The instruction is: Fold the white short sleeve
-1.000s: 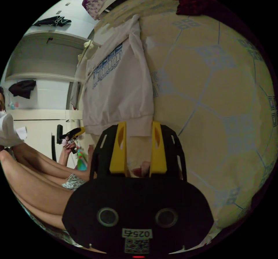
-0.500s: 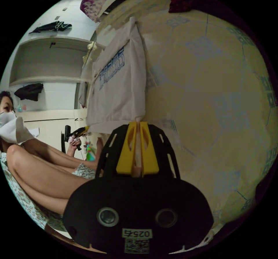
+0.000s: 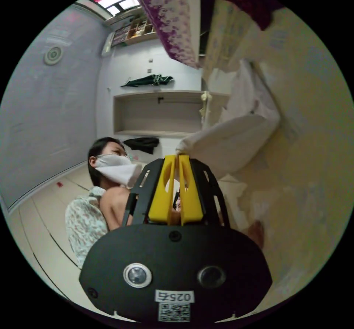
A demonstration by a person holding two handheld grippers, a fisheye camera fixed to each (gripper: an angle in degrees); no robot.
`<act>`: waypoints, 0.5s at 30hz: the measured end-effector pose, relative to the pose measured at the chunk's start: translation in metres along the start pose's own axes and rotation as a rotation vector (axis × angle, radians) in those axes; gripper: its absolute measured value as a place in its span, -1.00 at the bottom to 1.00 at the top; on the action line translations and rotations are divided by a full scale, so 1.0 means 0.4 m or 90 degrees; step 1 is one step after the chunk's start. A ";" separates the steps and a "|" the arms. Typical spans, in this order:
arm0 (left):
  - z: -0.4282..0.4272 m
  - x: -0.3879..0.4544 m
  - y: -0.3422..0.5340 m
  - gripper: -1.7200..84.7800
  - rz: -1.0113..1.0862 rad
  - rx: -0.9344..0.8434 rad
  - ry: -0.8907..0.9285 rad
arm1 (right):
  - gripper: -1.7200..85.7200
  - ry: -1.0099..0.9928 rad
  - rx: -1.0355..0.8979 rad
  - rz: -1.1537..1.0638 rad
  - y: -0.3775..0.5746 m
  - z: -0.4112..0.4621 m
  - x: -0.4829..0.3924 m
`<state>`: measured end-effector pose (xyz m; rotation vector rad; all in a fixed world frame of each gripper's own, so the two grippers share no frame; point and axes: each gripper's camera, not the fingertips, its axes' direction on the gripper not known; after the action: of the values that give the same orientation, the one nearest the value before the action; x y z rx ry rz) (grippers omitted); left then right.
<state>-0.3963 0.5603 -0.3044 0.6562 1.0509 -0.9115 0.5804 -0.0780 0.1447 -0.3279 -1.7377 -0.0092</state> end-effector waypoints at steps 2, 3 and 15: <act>0.081 -0.023 -0.135 -0.99 -0.036 0.007 -0.007 | -0.95 -0.009 -0.003 0.042 -0.150 0.052 0.036; 0.145 -0.041 -0.228 -0.99 -0.052 0.006 -0.005 | -0.96 -0.006 0.001 0.072 -0.247 0.082 0.069; 0.562 -0.390 -0.650 -0.89 -0.236 0.049 -0.111 | -0.64 -0.022 0.155 0.144 -0.662 0.113 0.428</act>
<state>-0.5577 0.2989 -0.0849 0.4408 0.9996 -1.3122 0.4511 -0.2871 0.3473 -0.3432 -1.7058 0.3707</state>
